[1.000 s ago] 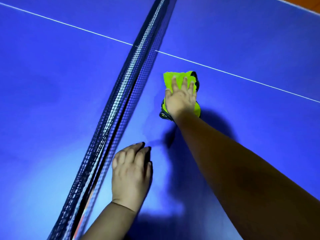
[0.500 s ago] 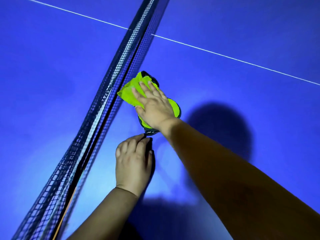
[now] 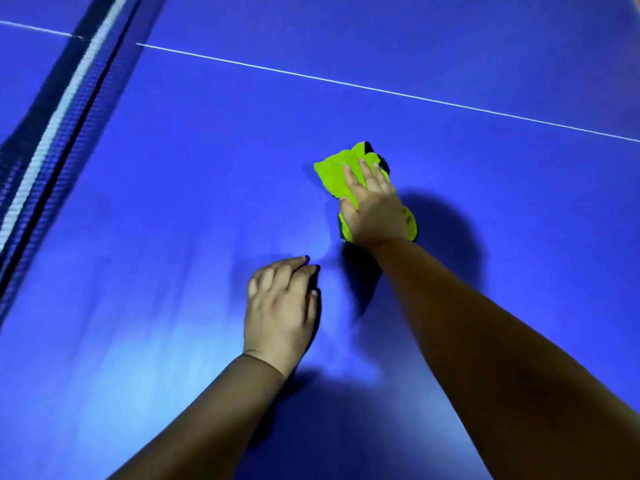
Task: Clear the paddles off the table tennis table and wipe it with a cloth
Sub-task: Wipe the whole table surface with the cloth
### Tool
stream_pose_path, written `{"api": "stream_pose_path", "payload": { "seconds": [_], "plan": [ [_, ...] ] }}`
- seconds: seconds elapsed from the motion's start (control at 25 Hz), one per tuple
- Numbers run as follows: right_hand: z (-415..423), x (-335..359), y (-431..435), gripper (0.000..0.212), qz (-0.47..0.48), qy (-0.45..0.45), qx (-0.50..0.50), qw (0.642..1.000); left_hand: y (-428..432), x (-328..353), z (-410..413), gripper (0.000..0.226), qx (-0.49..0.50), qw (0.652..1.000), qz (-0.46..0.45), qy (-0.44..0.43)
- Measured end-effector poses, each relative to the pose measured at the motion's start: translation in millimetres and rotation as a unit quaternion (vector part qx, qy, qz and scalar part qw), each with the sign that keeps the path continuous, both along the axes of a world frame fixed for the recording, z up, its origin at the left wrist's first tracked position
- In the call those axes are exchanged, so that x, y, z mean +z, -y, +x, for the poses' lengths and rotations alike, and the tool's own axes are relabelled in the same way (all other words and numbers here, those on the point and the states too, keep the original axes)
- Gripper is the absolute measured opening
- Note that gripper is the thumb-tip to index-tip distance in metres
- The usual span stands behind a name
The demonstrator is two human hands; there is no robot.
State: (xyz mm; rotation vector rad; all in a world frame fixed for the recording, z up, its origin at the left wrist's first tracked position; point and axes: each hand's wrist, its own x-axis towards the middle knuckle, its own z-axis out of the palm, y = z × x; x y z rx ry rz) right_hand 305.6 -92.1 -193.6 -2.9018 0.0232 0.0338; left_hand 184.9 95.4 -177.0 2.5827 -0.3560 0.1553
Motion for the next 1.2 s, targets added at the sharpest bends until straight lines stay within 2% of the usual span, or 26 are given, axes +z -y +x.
{"api": "stream_pose_path", "payload": {
  "seconds": [0.12,0.28,0.4,0.56,0.68,0.76,0.96,1.2],
  "plan": [
    [-18,4,82,0.070,-0.048,-0.031,-0.054,0.997,48,0,-11,0.030,-0.029,1.000,0.006,-0.007],
    [-65,9,158,0.067,-0.022,-0.020,-0.133,0.991,99,1,-32,0.031,-0.071,0.997,0.010,-0.013],
    [-102,8,186,0.057,0.000,-0.016,-0.210,0.978,113,5,-44,0.033,-0.093,0.996,0.014,-0.009],
    [-150,14,178,0.056,0.001,-0.012,-0.322,0.946,98,11,-50,0.035,-0.102,0.995,0.016,-0.007],
    [-163,25,133,0.057,0.002,-0.033,-0.383,0.923,56,15,-44,0.037,-0.090,0.996,0.020,-0.008],
    [-157,28,86,0.058,-0.010,-0.045,-0.376,0.926,17,17,-38,0.038,-0.070,0.997,0.022,-0.013],
    [-91,18,-71,0.060,-0.028,-0.046,-0.228,0.972,-106,23,-15,0.038,0.030,0.998,0.049,-0.002],
    [-11,13,-250,0.058,-0.023,-0.011,-0.118,0.993,-236,25,-9,0.036,0.133,0.988,0.076,0.015]
  ]
}}
